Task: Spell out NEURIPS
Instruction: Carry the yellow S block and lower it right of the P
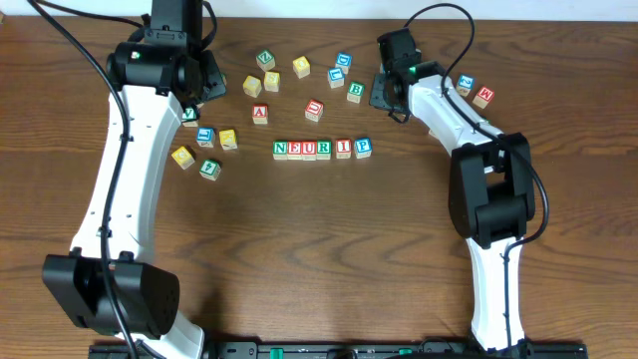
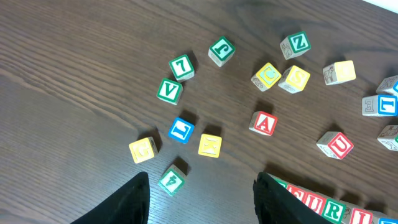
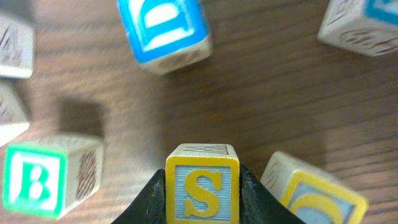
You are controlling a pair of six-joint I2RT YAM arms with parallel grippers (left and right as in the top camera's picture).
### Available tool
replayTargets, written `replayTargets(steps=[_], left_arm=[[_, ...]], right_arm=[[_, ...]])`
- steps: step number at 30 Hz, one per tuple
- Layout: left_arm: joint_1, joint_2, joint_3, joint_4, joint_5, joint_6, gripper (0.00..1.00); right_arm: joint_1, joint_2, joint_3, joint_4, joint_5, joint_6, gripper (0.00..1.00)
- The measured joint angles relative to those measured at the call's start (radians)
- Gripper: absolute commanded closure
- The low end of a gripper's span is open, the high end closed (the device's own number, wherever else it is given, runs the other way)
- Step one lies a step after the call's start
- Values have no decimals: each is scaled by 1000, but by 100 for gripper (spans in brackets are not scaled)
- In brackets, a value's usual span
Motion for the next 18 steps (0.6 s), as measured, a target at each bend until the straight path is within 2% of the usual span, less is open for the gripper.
replayTargets(steps=[5,12,18], left_arm=[[0,0,0,0,0,0,47],[0,0,0,0,0,0,47],[0,0,0,0,0,0,47]], right_arm=[[0,-41,-2,-95,-109,-87,73],[0,-73,-5,-298,-161,-149,74],[0,-73,-19,-356,-170,-190,73]])
